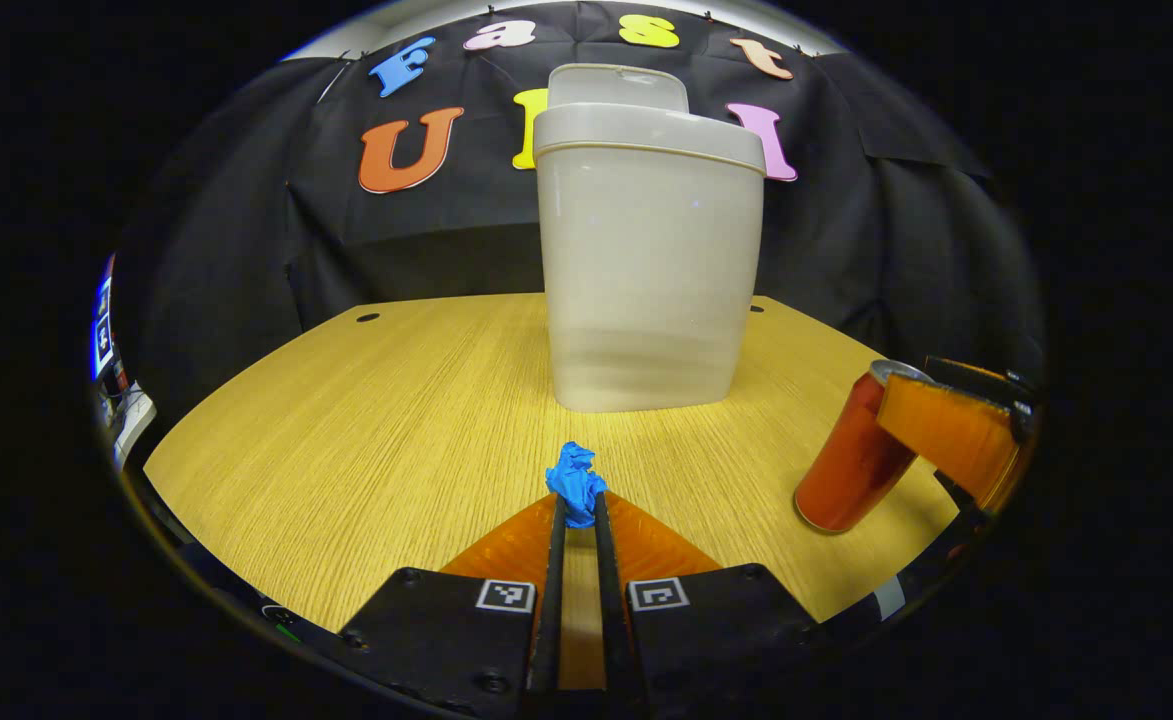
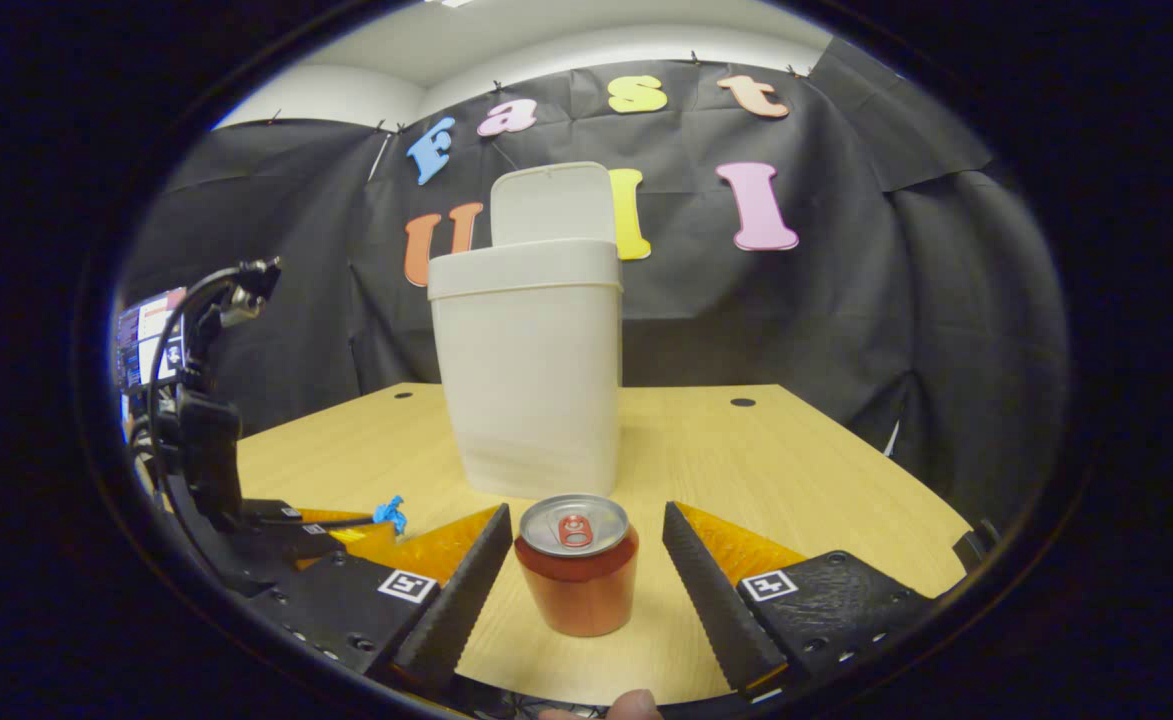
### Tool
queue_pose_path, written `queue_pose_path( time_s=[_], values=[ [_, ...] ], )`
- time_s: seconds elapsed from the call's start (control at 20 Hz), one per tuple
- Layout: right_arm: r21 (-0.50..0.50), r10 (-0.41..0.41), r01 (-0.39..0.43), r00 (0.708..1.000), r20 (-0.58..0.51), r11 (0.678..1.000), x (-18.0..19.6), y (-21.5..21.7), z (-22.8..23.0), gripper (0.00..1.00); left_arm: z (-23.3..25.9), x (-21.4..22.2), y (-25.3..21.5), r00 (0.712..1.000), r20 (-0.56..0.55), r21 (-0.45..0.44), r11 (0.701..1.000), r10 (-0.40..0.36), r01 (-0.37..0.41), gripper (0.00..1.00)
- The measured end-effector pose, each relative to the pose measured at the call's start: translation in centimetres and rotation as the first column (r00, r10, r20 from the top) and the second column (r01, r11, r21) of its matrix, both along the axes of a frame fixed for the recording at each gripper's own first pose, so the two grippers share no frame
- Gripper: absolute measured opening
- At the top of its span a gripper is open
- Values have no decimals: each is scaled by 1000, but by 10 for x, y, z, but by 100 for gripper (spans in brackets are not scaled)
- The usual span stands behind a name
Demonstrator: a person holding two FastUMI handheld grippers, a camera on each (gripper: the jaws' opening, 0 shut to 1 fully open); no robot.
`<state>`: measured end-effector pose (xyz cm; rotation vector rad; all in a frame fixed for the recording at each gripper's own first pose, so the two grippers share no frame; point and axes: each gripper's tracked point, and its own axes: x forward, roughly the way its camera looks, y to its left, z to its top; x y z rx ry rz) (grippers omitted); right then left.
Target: Press the lid of the desktop garbage bin to open it, pick up the crumpled paper on the desktop and throw it into the bin, then pick up the pop can on the desktop and drop it into the bin, and finally close the garbage bin lid.
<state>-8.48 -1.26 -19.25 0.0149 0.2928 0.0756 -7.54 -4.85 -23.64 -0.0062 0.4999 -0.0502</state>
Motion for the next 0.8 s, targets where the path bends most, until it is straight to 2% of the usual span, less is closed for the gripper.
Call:
queue_pose_path(
  time_s=[0.25, 0.5, 0.8],
  values=[
    [-17, -16, 15, 999, -52, 1000, 3, 0, -24, 94, 36, 11, -1, 996, 87, 8, 1000, -12, 11, 20],
    [-4, -14, 14, 989, -148, 1000, 6, 3, -61, 95, 68, 18, -2, 987, 159, 5, 1000, -18, 17, 20],
    [-3, -21, 21, 979, -205, 1000, 8, 0, -81, 95, 107, 29, 12, 970, 242, 5, 1000, 5, -7, 20]
  ],
)
